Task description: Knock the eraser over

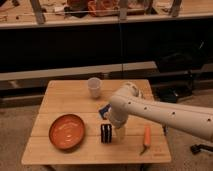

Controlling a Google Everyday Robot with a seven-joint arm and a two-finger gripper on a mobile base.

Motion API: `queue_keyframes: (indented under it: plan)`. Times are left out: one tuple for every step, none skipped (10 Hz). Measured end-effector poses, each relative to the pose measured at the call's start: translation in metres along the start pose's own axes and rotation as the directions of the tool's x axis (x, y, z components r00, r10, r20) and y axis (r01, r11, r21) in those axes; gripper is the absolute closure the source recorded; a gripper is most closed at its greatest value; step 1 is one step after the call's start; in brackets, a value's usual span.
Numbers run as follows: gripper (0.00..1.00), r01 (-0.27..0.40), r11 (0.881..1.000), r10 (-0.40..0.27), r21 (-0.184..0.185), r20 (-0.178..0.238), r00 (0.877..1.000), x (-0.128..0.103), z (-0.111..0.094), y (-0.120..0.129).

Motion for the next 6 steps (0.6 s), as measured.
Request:
queue_keyframes:
  plan:
    - [0.2, 0.005, 1.0, -0.005, -0.002, 0.0, 1.0, -0.006, 0.0, -0.002]
    - [0.2, 0.008, 1.0, -0.008, -0.003, 0.002, 1.0, -0.011, 0.001, -0.003]
    - [0.2, 0.01, 1.0, -0.01, -0.004, 0.004, 1.0, -0.012, 0.001, -0.003]
    - [0.2, 0.01, 1.0, -0.01, -0.006, 0.007, 1.0, -0.013, 0.001, -0.003]
    - [0.2, 0.014, 1.0, -0.014, -0.008, 0.011, 1.0, -0.019, 0.002, -0.007]
    - [0.2, 0.017, 1.0, -0.017, -0.008, 0.014, 1.0, -0.023, 0.002, -0.011]
